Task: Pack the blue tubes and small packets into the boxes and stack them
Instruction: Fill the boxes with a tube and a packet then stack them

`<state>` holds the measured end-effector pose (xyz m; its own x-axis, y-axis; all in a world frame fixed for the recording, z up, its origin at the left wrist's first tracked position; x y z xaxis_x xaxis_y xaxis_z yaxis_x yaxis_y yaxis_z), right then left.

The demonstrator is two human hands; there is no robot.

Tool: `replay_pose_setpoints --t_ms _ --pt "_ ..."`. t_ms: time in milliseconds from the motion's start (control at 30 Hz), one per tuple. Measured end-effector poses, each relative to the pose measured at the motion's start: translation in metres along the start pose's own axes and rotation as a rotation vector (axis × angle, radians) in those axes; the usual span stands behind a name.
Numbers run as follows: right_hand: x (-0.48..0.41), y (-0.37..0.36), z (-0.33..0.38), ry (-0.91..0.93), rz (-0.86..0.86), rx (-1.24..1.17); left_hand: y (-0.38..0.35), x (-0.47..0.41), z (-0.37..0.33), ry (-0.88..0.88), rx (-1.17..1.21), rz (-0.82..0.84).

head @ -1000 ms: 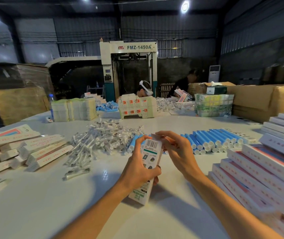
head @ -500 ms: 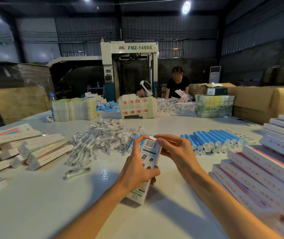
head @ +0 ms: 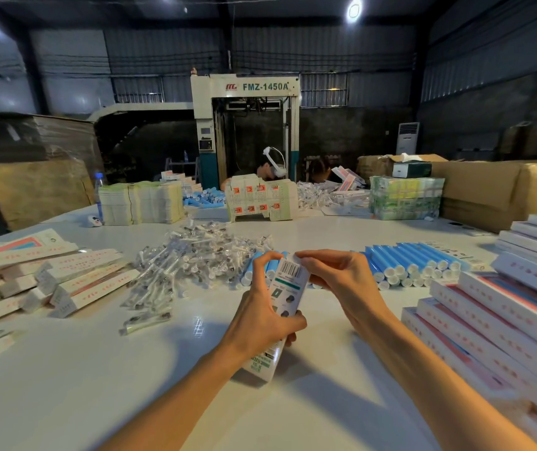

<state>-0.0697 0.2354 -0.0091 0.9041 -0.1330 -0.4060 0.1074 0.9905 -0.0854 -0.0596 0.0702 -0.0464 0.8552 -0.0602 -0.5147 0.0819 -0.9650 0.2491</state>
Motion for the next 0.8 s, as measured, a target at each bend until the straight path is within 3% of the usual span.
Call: replay_pose_setpoints --t_ms 500,800 --pt "0.003 -0.012 -0.006 0.039 0.135 -0.025 0.004 -0.004 0.009 0.016 0.016 -0.034" --pt "0.005 -0.009 -0.005 -0.017 0.086 -0.091 0.002 -0.004 0.007 0.001 0.023 -0.013"
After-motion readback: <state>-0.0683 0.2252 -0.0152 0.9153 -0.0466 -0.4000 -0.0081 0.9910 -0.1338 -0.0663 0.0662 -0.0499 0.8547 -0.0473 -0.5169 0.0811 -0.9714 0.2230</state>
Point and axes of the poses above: each hand's wrist, its own x-axis away from the middle knuckle, its own y-axis out of the back of the hand, z = x × y, the point moved 5 cm from there along -x, towards the middle knuckle, and after that the axes turned 10 degrees about -z, right-handed, at the moved point
